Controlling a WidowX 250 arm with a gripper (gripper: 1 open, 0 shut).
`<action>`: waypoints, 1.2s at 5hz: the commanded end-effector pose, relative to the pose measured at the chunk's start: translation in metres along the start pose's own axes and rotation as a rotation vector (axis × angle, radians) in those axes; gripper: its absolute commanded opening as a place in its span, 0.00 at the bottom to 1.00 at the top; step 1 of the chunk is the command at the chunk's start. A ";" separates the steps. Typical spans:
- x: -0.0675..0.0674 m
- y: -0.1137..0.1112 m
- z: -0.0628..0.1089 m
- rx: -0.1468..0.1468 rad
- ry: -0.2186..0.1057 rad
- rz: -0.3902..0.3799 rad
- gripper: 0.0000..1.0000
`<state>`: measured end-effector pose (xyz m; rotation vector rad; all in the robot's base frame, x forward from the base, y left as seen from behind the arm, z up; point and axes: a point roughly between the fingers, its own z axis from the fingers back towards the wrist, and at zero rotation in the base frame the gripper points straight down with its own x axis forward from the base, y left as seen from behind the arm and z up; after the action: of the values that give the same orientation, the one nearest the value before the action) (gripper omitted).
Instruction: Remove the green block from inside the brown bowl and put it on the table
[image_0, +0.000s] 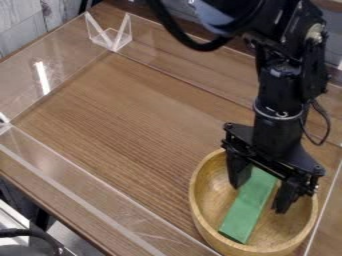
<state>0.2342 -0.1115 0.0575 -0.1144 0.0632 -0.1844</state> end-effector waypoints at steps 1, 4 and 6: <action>0.008 -0.001 0.010 -0.013 -0.038 0.001 1.00; 0.009 -0.001 0.000 -0.019 -0.038 -0.009 1.00; 0.010 0.000 -0.015 -0.018 -0.041 -0.017 1.00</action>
<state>0.2374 -0.1128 0.0335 -0.1252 0.0574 -0.2003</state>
